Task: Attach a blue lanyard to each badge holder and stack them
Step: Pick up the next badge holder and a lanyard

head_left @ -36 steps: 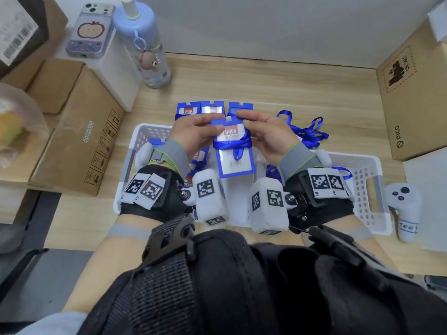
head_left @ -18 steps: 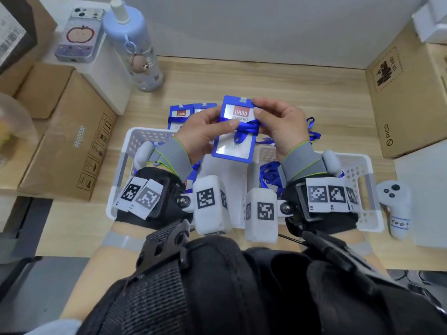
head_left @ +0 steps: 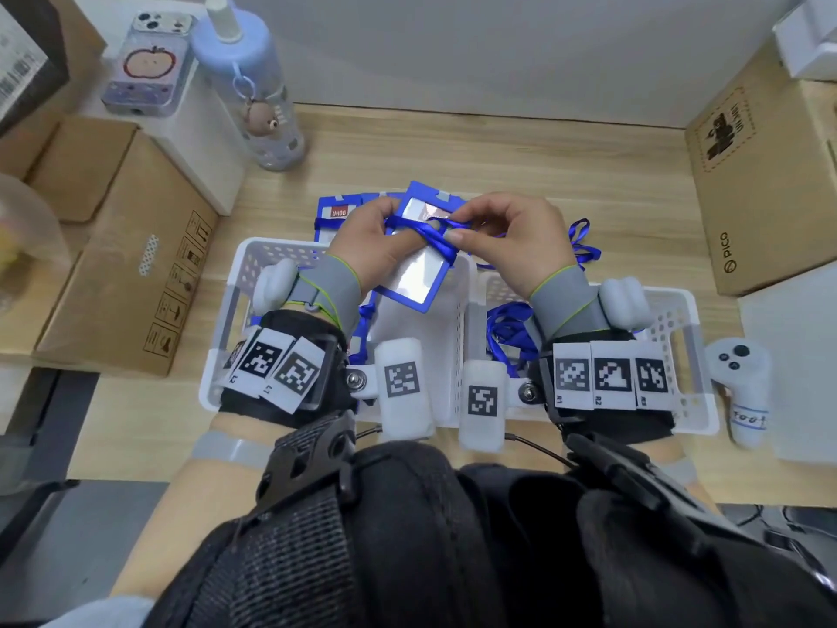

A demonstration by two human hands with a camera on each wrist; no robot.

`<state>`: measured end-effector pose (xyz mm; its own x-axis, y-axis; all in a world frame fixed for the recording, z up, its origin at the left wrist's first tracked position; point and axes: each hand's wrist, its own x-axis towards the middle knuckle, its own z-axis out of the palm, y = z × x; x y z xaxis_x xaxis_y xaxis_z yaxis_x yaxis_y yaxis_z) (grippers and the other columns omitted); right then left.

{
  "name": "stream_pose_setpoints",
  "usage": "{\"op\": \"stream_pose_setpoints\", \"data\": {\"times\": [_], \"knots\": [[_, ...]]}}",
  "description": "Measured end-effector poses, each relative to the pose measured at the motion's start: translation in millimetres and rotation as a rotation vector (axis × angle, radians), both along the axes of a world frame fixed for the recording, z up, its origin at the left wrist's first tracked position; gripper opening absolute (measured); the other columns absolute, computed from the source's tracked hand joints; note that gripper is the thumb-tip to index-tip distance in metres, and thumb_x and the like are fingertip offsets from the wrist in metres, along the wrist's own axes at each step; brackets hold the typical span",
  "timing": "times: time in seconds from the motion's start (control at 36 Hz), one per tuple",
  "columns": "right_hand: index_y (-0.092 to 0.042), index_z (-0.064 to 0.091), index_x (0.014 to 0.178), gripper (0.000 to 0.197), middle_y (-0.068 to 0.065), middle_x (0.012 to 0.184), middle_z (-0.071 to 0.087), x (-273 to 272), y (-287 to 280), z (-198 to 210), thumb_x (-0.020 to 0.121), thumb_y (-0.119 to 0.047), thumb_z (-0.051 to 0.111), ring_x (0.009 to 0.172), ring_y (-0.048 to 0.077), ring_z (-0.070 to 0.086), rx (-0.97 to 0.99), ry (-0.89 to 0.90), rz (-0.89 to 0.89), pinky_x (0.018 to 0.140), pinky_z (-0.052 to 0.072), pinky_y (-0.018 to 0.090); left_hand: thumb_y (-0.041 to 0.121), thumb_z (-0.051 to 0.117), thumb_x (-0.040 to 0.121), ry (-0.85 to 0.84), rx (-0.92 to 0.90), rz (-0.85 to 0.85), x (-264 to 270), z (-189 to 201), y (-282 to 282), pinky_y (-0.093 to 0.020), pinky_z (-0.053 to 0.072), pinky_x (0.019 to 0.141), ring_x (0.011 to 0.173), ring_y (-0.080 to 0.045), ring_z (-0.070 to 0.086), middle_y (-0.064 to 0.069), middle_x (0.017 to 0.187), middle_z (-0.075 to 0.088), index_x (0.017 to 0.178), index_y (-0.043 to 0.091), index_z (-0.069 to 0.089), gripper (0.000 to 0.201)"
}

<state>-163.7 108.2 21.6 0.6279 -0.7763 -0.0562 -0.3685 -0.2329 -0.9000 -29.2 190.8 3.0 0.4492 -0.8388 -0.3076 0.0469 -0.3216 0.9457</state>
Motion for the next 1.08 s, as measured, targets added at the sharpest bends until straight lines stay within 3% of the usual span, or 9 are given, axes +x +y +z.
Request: {"op": "stream_pose_setpoints", "data": {"times": [0.11, 0.31, 0.39, 0.47, 0.64, 0.72, 0.89, 1.03, 1.08], "knots": [[-0.018, 0.058, 0.072, 0.018, -0.009, 0.059, 0.053, 0.6, -0.2, -0.5, 0.078, -0.004, 0.068, 0.046, -0.007, 0.047, 0.012, -0.044, -0.030, 0.055, 0.037, 0.005, 0.022, 0.063, 0.087, -0.021, 0.004, 0.006, 0.5, -0.3, 0.4, -0.038, 0.050, 0.076, 0.073, -0.019, 0.061, -0.002, 0.081, 0.063, 0.082, 0.023, 0.060, 0.006], [-0.014, 0.049, 0.077, 0.022, -0.009, 0.059, 0.067, 0.1, -2.0, -2.5, 0.093, 0.001, 0.045, 0.052, 0.002, 0.058, 0.359, -0.453, -0.155, 0.048, 0.045, 0.015, 0.030, 0.047, 0.096, 0.033, 0.097, 0.048, -1.5, -0.7, 4.4, -0.021, 0.043, 0.052, 0.039, -0.002, 0.050, 0.010, 0.040, 0.055, 0.067, 0.019, 0.057, 0.033], [-0.009, 0.048, 0.083, 0.017, -0.004, 0.064, 0.069, -1.3, -4.9, -1.2, 0.096, -0.002, 0.040, 0.053, 0.006, 0.062, 0.457, -0.604, -0.209, 0.050, 0.049, 0.015, 0.026, 0.054, 0.092, -0.103, 0.163, -0.089, 1.3, -1.3, 9.2, -0.017, 0.042, 0.054, 0.049, -0.002, 0.051, 0.009, 0.053, 0.059, 0.072, 0.009, 0.062, 0.027], [-0.008, 0.047, 0.084, 0.015, -0.001, 0.067, 0.067, -1.0, -5.2, 1.3, 0.096, -0.002, 0.040, 0.055, 0.008, 0.063, 0.466, -0.691, -0.245, 0.053, 0.051, 0.016, 0.021, 0.065, 0.085, -0.115, 0.174, -0.134, 2.5, -2.1, 12.7, -0.035, 0.048, 0.072, 0.074, -0.019, 0.054, -0.011, 0.083, 0.058, 0.096, -0.004, 0.065, 0.027], [-0.009, 0.048, 0.084, 0.015, -0.001, 0.065, 0.068, -4.8, -8.0, 6.8, 0.096, -0.003, 0.040, 0.055, 0.009, 0.063, 0.426, -0.815, -0.311, 0.055, 0.051, 0.018, 0.020, 0.074, 0.077, -0.215, 0.206, -0.121, 10.6, -6.9, 18.1, -0.026, 0.039, 0.058, 0.061, -0.016, 0.046, -0.006, 0.066, 0.049, 0.072, 0.008, 0.057, 0.021], [-0.010, 0.049, 0.082, 0.015, -0.002, 0.060, 0.066, -9.3, -9.8, 5.3, 0.095, -0.004, 0.044, 0.048, 0.007, 0.059, 0.398, -0.729, -0.286, 0.048, 0.048, 0.017, 0.013, 0.072, 0.078, -0.218, 0.172, -0.108, 14.9, -8.8, 20.6, -0.022, 0.044, 0.057, 0.060, -0.011, 0.053, 0.001, 0.064, 0.055, 0.067, 0.017, 0.058, 0.019], [-0.014, 0.051, 0.078, 0.016, -0.004, 0.048, 0.062, -11.4, -8.7, -8.5, 0.089, -0.004, 0.055, 0.039, 0.005, 0.053, 0.396, -0.292, -0.153, 0.042, 0.045, 0.016, 0.004, 0.073, 0.076, -0.065, 0.101, -0.089, 16.9, -7.5, 19.3, -0.018, 0.053, 0.066, 0.063, 0.000, 0.065, 0.016, 0.065, 0.070, 0.107, 0.022, 0.061, 0.037], [-0.015, 0.050, 0.075, 0.018, 0.003, 0.060, 0.059, -8.6, -2.4, -23.6, 0.089, -0.004, 0.056, 0.041, 0.004, 0.057, 0.404, -0.022, -0.011, 0.047, 0.050, 0.018, -0.002, 0.073, 0.073, -0.063, 0.064, -0.122, 15.0, -2.9, 18.6, -0.020, 0.055, 0.077, 0.085, 0.002, 0.066, 0.008, 0.099, 0.069, 0.115, 0.027, 0.056, 0.054], [-0.013, 0.050, 0.077, 0.016, 0.007, 0.066, 0.059, -6.5, -0.2, -31.1, 0.089, -0.004, 0.056, 0.043, 0.003, 0.059, 0.415, 0.067, 0.022, 0.051, 0.052, 0.018, 0.000, 0.076, 0.071, -0.077, 0.076, -0.105, 15.1, -0.9, 18.6, -0.023, 0.056, 0.075, 0.083, -0.004, 0.067, 0.003, 0.095, 0.069, 0.115, 0.024, 0.056, 0.054]]}}
